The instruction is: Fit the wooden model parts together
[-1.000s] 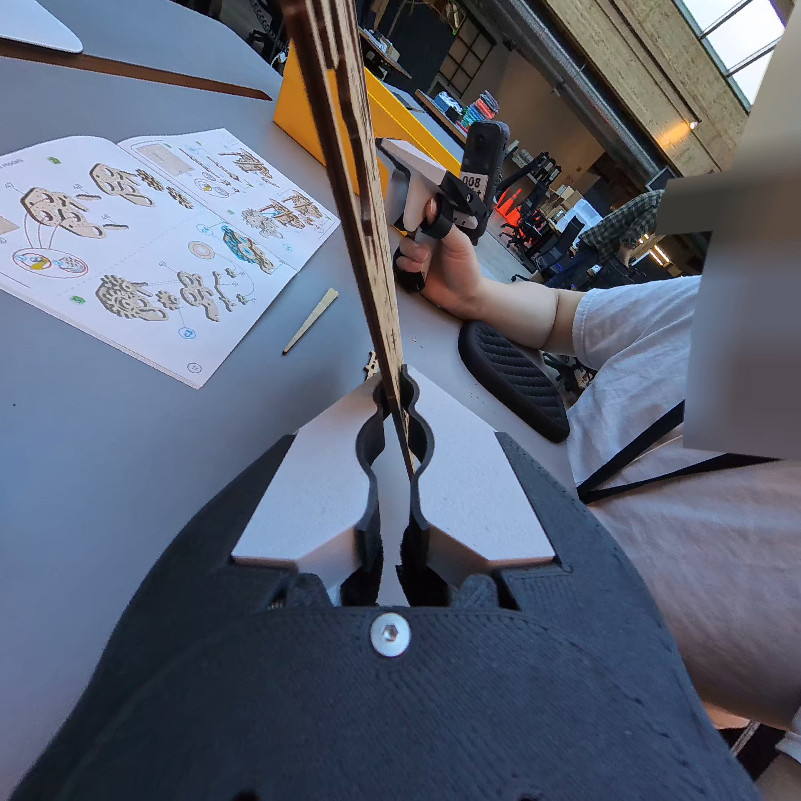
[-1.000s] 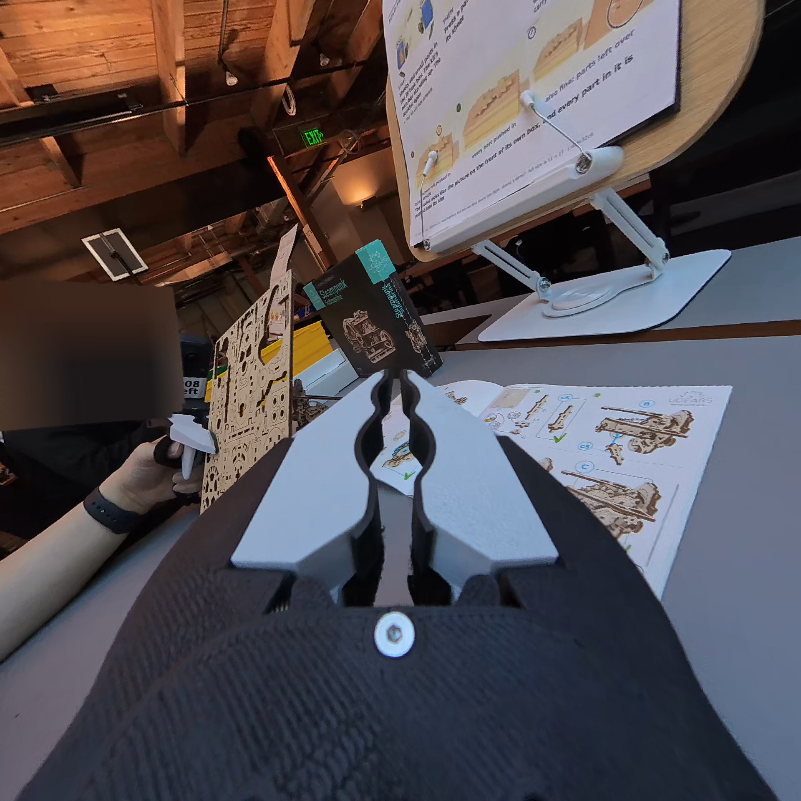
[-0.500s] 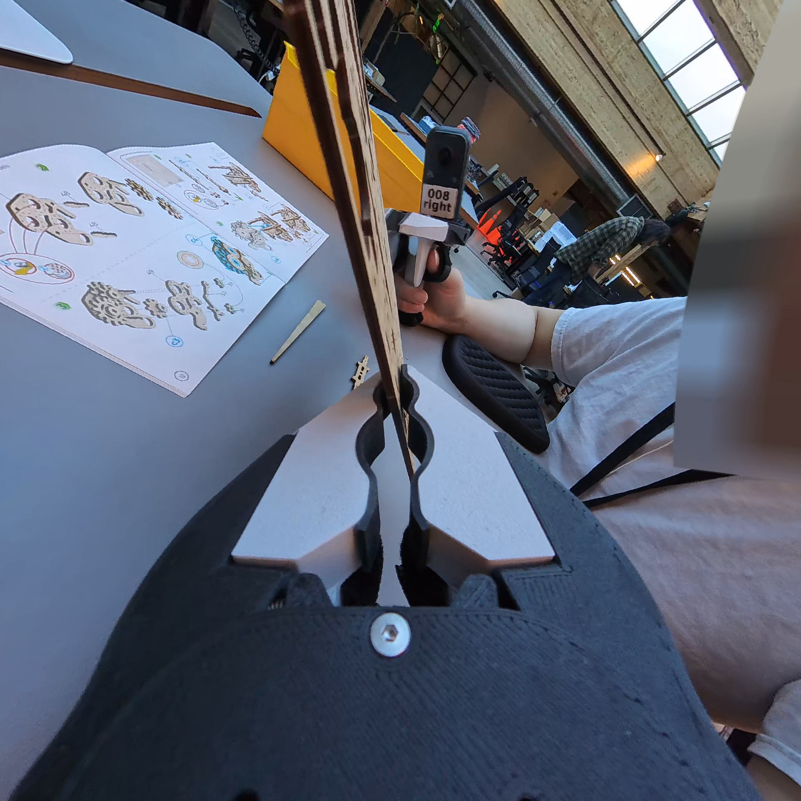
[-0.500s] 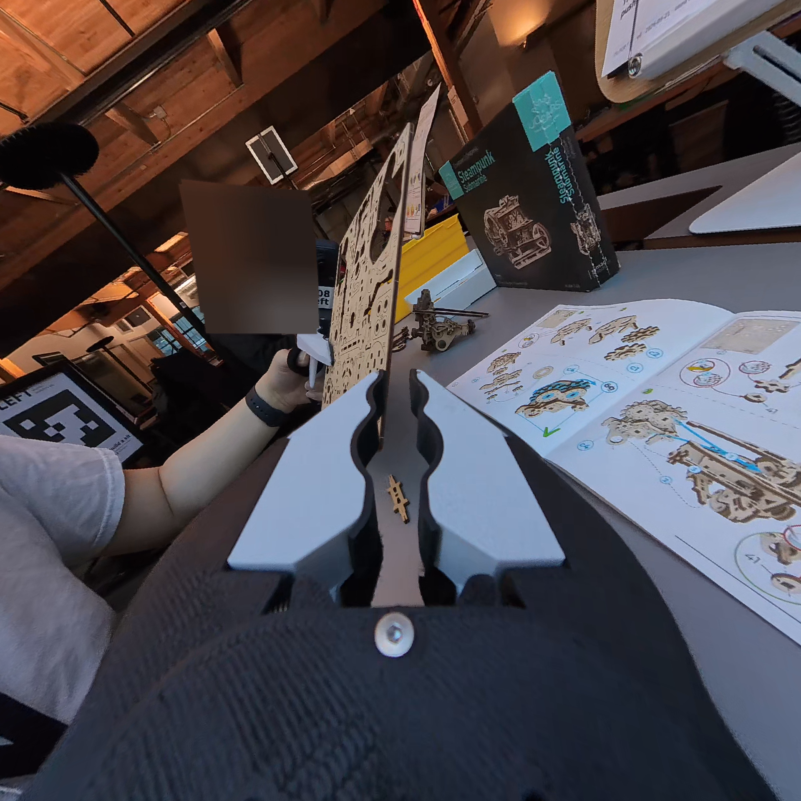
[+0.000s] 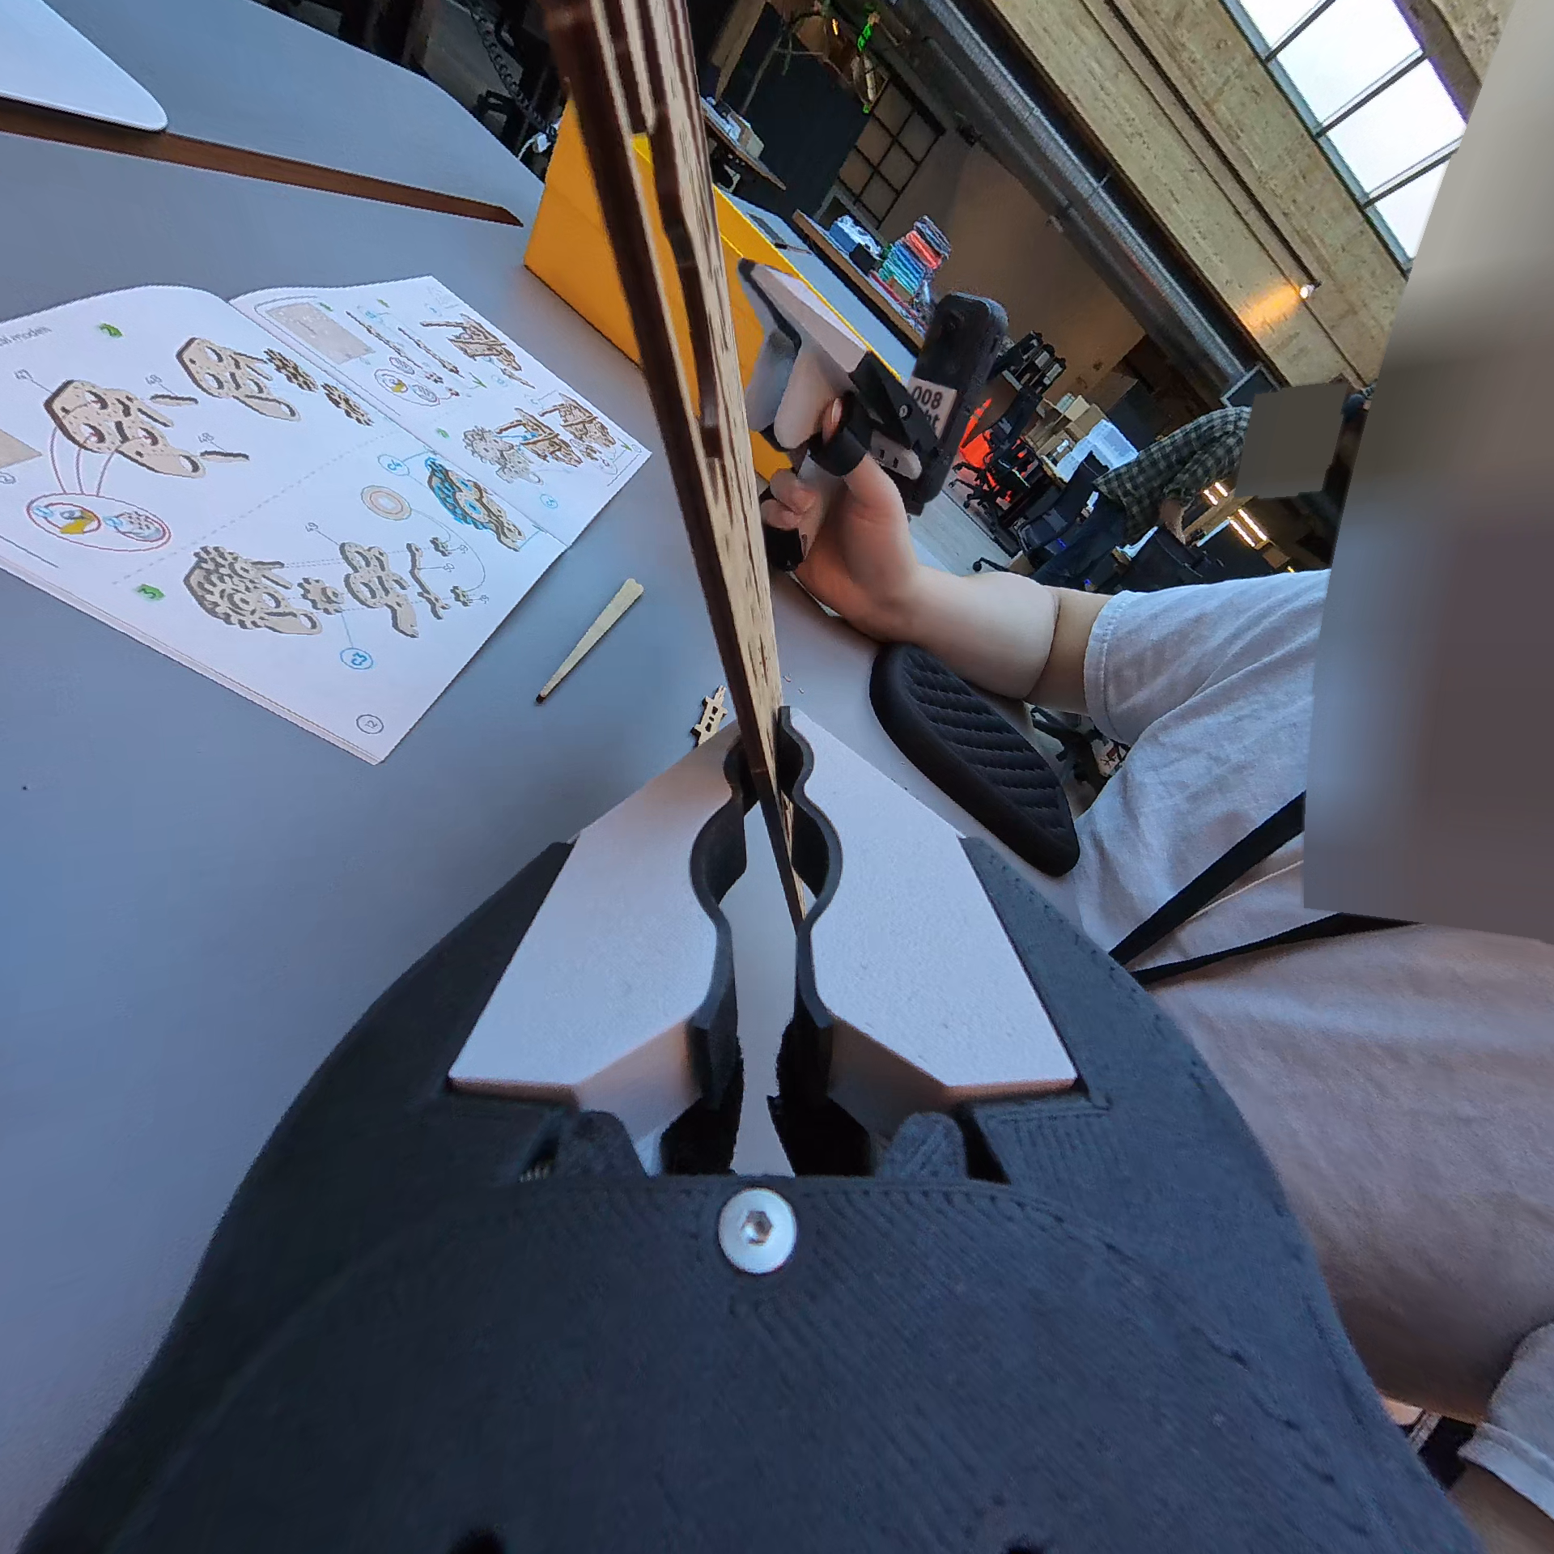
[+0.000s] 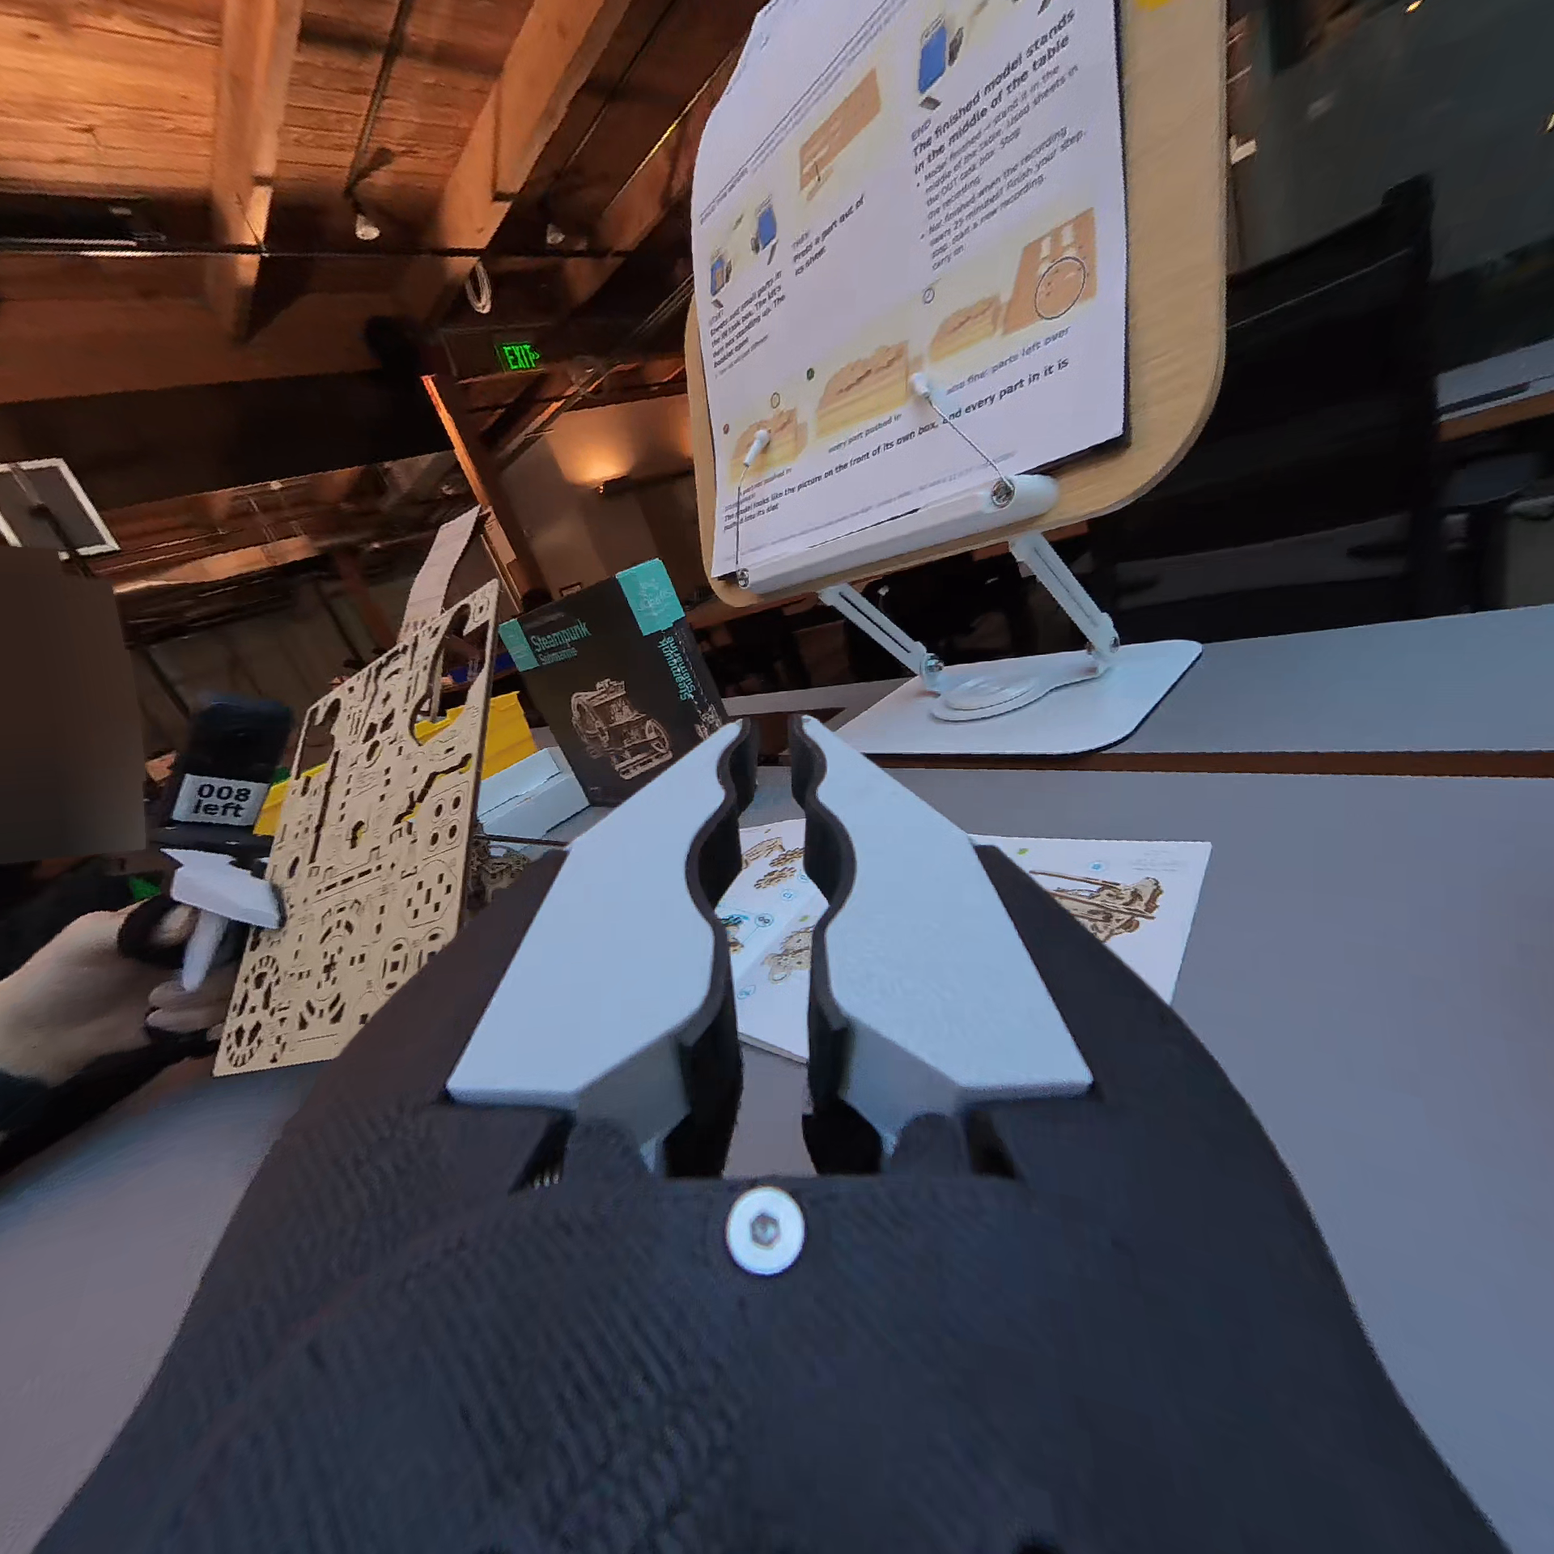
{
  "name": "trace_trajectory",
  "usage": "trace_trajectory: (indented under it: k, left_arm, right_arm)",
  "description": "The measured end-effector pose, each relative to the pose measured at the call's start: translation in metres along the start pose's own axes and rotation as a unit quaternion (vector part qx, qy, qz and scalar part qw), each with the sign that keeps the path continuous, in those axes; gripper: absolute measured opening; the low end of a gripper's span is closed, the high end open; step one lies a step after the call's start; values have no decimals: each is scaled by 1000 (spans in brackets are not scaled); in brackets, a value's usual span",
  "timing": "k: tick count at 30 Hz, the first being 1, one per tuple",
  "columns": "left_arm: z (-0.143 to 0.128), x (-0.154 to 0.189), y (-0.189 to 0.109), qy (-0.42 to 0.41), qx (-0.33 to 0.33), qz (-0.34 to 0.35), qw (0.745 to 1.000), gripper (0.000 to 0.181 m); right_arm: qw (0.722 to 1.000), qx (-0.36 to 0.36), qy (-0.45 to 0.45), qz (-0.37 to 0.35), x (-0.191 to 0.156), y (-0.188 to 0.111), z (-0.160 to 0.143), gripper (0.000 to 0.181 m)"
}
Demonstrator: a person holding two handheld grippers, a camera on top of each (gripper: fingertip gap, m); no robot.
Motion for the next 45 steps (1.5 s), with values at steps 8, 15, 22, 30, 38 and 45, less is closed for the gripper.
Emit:
trace_trajectory:
  k: [8,15,22,30,38,45]
  left_arm:
    - [-2,0,5,4,-15,3,1000,0]
    - [-2,0,5,6,-18,5,1000,0]
    - [-3,0,7,7,-24,4,1000,0]
    - [-4,2,10,14,-34,5,999,0]
    - [-6,4,16,22,-46,-2,999,0]
    - [-3,8,22,21,-20,-6,1000,0]
  right_arm:
    - [1000,-11,-20,-5,-2,2,-3,4]
    - [1000,-20,10,-2,3,4,-7,4]
    - [999,-31,3,11,0,6,-7,4]
    - [977,-62,1,204,-41,23,-15,11]
    - [946,-105,91,294,-58,31,-25,34]
    - [927,-144,133,318,-69,36,-31,51]
Point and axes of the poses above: each gripper's, where its closed fingertips meet, y out along the fingers, z out of its top, x = y × z across the jaws, the point moved 10 cm from there along -y, back along the fingers, and after that the axes turned 13 degrees about -y, right-handed, at the moved point
